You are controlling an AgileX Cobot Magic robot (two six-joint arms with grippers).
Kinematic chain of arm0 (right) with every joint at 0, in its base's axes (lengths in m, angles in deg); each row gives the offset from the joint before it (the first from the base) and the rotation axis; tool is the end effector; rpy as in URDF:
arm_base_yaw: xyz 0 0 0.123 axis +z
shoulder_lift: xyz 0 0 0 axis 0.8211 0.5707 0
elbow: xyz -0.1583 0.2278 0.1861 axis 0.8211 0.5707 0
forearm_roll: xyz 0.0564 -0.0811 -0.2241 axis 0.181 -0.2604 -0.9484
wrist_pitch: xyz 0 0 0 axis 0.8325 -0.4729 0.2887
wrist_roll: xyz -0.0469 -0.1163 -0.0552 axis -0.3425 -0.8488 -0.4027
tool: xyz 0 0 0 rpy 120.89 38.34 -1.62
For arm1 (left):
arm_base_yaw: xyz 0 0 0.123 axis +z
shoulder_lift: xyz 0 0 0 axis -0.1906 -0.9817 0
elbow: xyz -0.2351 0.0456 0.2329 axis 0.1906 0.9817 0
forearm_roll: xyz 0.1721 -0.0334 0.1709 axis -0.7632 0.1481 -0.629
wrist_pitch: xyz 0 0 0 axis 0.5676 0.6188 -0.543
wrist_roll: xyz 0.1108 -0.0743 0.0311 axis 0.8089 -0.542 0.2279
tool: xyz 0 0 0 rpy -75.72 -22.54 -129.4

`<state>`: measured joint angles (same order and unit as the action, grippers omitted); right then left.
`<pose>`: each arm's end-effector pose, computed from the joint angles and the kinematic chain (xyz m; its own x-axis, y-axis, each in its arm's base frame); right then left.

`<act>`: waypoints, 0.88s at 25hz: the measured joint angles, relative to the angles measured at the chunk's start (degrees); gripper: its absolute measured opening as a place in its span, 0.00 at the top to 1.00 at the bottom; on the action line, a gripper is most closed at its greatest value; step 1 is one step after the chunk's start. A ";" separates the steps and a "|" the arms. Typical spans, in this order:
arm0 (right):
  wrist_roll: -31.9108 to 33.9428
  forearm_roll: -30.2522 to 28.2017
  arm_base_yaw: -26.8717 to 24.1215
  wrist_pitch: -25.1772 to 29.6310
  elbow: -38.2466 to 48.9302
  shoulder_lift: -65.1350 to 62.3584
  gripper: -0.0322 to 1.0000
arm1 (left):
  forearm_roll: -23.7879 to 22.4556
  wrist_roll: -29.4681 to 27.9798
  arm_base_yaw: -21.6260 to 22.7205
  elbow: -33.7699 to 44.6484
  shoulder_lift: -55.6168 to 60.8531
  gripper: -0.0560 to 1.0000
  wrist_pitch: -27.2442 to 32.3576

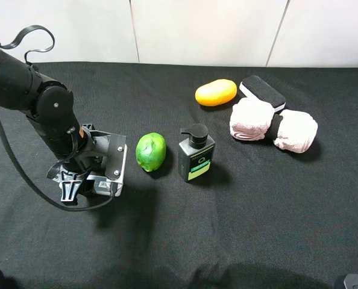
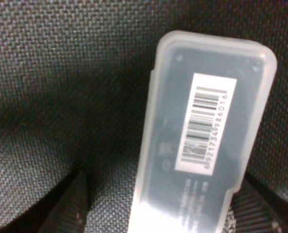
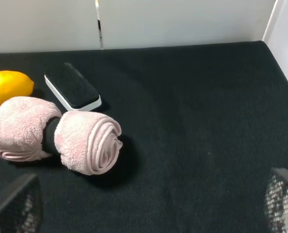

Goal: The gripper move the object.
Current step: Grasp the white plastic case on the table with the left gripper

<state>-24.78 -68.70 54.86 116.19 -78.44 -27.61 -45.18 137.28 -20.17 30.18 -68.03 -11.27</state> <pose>-0.0194 -0.0062 0.2597 -0.4098 0.0469 -0.9110 0.0670 0.9975 0.0213 0.2507 -0.1507 0.0991 0.0045 0.9969 -0.0787 0.9900 0.0067 0.1409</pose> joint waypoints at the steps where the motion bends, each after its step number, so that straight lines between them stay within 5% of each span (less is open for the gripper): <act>1: 0.00 0.00 0.00 0.00 0.00 0.00 0.30 | 0.00 0.00 0.00 0.00 0.00 0.34 0.00; 15: 0.00 0.00 0.00 0.00 0.00 0.00 0.30 | 0.00 -0.06 0.00 0.00 0.11 0.35 0.05; 22: 0.00 0.00 0.00 0.00 0.00 0.00 0.30 | 0.21 -0.02 0.00 0.00 0.11 0.47 0.28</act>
<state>-24.78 -68.70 54.86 116.19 -78.44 -27.61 -44.96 137.27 -20.17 30.18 -67.92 -10.99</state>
